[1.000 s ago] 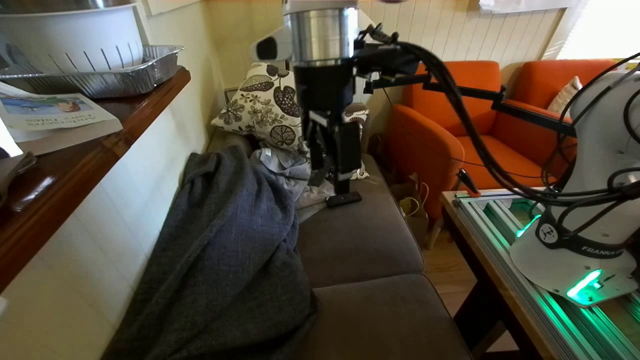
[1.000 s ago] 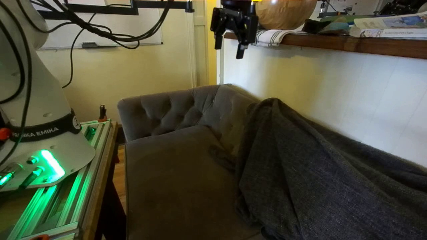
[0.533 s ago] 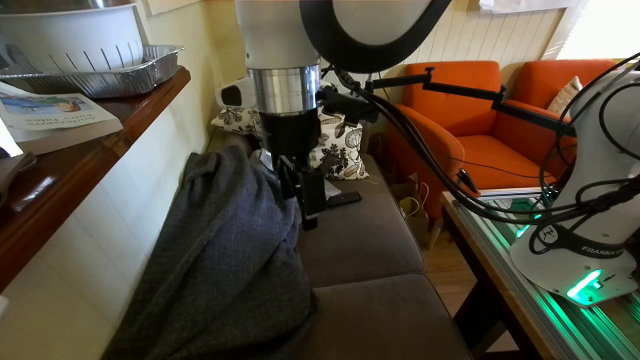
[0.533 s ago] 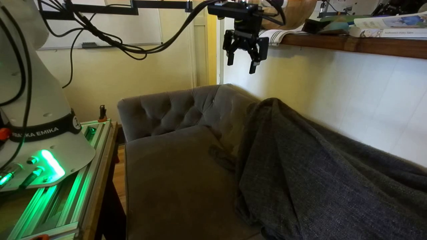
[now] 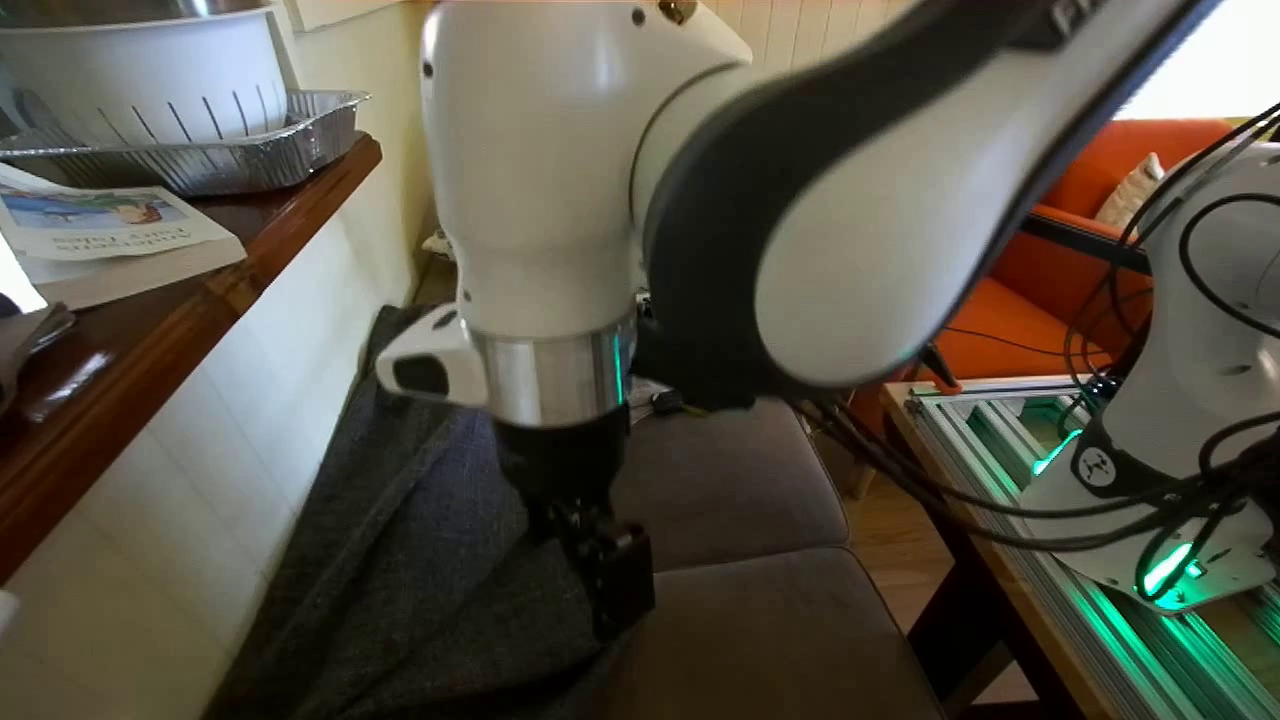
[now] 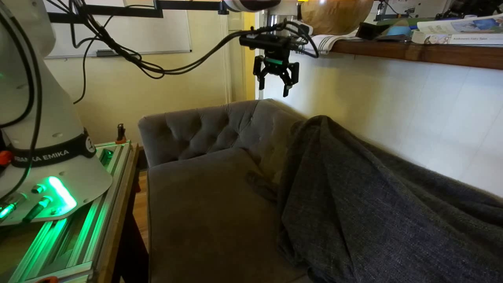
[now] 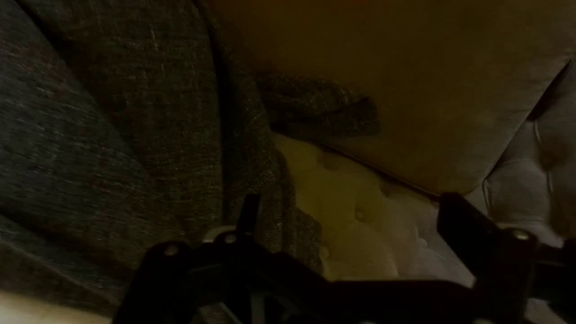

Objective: Pull the blanket to the left

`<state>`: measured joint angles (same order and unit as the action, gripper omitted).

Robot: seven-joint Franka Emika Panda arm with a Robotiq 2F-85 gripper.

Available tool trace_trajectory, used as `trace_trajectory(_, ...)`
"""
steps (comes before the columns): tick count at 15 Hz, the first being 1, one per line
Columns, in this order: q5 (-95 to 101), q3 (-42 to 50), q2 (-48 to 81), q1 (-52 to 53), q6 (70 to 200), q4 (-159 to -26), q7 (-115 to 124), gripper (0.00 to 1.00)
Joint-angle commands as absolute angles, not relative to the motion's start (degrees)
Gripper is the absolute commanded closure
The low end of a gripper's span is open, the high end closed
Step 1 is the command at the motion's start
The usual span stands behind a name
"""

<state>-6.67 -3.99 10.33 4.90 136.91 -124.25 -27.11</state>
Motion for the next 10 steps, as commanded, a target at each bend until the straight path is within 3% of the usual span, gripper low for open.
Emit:
trace_trajectory(1, -1.89, -6.4, 14.89, 6.36, 146.24, -126.9, -23.56, 0.0)
trace_trajectory(5, 9.22, -4.29, 19.88, 8.81, 156.28, -131.77, -15.08, 0.0)
trace_trajectory(6, 5.45, -6.83, 18.42, 6.5, 151.94, -129.59, -18.01, 0.0)
trace_trajectory(10, 8.23, -6.04, 20.8, 6.89, 155.48, -131.19, -16.2, 0.0)
